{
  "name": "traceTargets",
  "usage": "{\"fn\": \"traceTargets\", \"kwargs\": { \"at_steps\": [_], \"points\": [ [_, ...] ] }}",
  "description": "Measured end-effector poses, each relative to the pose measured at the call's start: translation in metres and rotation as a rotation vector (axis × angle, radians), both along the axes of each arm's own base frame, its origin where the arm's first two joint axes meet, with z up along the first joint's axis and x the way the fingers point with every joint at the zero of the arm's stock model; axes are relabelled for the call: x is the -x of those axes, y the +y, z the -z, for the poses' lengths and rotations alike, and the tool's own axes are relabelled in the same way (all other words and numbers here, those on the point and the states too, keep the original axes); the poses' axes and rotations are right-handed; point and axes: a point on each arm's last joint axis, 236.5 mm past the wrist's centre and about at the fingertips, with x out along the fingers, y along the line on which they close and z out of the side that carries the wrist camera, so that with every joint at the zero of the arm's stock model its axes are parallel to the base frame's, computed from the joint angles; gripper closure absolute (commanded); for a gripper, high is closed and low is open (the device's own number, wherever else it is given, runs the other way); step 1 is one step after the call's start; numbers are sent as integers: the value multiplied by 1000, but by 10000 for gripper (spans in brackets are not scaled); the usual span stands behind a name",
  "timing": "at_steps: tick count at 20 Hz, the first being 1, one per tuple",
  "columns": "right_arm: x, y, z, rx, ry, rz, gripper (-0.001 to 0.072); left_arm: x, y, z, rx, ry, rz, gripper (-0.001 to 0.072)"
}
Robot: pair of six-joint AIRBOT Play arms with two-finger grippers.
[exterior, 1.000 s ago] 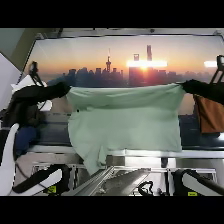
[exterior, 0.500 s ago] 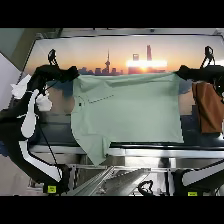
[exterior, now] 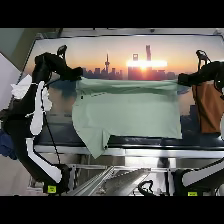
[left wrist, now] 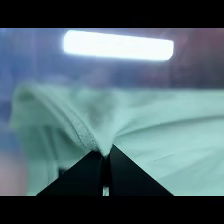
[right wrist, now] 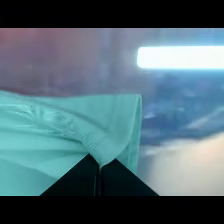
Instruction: Fold the shirts.
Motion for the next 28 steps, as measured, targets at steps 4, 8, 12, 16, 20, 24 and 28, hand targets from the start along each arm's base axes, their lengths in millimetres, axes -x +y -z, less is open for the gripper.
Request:
{"fn": "traceTargets", "kwargs": {
  "at_steps": [4,8,12,16,20,24,28],
  "points": [
    [13,-14,20,86,70,-1,695,39,8,44,-84,159,3,695],
    [19,-15,32,112,111,-6,695,47,11,61,-111,183,-12,694],
    [21,-13,42,122,136,-12,693,43,9,64,-120,159,-19,694],
    [22,-7,46,128,150,-19,335,40,9,64,-123,145,-21,195],
    [28,1,38,106,172,-11,335,30,-6,45,-59,118,-29,-6],
    [41,-7,-1,95,170,16,335,29,-14,-1,-4,128,-10,-5],
    [83,-33,-42,63,191,75,335,71,12,-48,-27,213,-42,-4]
  ]
}}
